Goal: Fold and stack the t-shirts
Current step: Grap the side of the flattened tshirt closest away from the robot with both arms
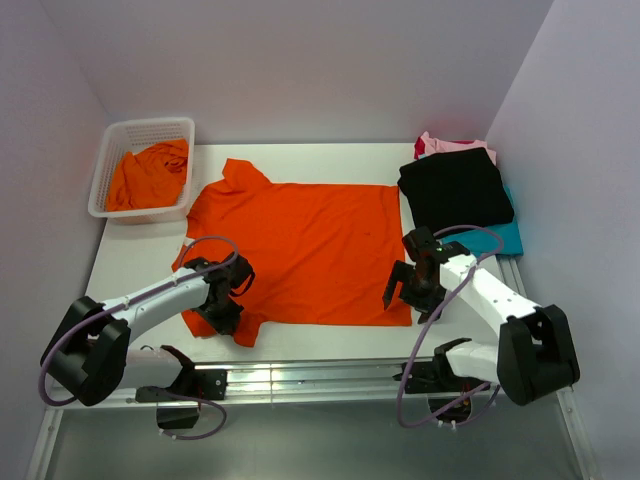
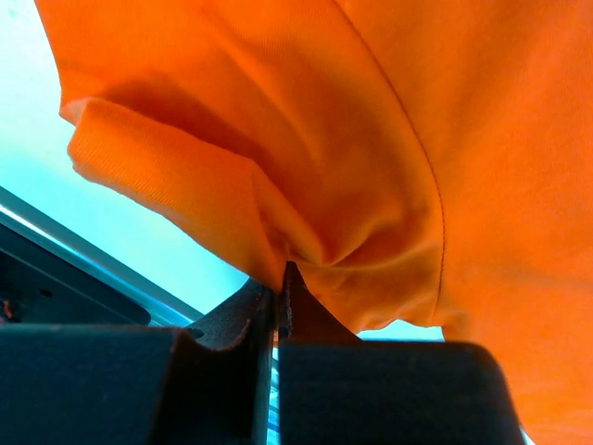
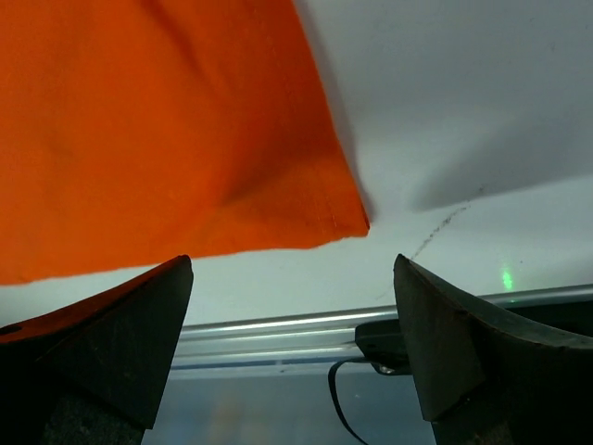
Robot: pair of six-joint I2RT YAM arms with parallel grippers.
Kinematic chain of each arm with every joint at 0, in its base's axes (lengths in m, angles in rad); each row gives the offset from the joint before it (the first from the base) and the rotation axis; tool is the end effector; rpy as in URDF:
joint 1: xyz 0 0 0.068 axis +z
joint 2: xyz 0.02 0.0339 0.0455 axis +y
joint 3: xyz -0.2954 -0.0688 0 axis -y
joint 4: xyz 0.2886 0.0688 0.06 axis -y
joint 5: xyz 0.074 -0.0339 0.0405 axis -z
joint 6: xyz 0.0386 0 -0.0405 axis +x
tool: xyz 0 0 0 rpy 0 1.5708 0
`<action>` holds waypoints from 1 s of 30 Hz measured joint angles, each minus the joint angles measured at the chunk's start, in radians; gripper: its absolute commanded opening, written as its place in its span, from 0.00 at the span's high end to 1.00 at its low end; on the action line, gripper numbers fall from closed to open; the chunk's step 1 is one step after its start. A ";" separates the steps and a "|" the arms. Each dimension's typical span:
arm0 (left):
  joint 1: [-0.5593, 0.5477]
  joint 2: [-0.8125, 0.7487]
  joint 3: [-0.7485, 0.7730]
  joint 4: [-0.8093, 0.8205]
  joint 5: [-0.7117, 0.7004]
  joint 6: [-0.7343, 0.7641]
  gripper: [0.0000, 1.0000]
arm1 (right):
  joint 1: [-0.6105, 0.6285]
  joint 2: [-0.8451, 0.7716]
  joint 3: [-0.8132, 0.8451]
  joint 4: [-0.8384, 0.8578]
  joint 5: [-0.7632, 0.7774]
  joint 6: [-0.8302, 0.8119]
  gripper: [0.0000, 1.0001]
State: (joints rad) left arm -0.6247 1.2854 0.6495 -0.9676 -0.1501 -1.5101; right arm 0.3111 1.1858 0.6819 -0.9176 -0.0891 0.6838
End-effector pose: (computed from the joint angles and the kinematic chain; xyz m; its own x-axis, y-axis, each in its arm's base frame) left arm 0.1664 -0.1129 0.1617 -0.6303 -0.7622 -0.1472 -0.7739 0.6319 0.0417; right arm 0.1965 0.0668 0.1893 -0.9303 0.3618 -0.0597 0.3486 0.9231 0.1622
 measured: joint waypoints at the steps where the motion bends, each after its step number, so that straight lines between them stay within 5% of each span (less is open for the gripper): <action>1: 0.010 0.001 0.000 0.002 0.002 0.010 0.96 | -0.009 0.018 0.000 0.011 0.002 0.007 0.05; 7: 0.053 0.001 0.000 0.002 0.016 0.062 0.97 | -0.026 0.106 -0.021 0.069 0.009 0.029 0.19; 10: 0.063 -0.002 -0.006 0.003 0.023 0.080 0.97 | -0.027 0.145 -0.034 0.090 0.013 0.037 0.33; 13: 0.077 -0.014 -0.018 0.002 0.026 0.089 0.98 | -0.027 0.163 -0.042 0.095 0.020 0.048 0.54; 14: 0.082 -0.019 -0.021 0.000 0.027 0.093 0.98 | -0.027 0.165 -0.043 0.094 0.023 0.049 0.71; 18: 0.092 -0.034 -0.022 -0.006 0.033 0.108 1.00 | -0.027 0.164 -0.043 0.094 0.027 0.066 0.88; 30: 0.097 -0.088 0.206 -0.231 0.027 0.168 1.00 | -0.027 0.057 0.045 -0.072 0.072 0.056 0.91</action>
State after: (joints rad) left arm -0.5282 1.1976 0.8555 -1.1988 -0.1230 -1.3422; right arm 0.2836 1.2430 0.7269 -0.9901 -0.0170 0.7403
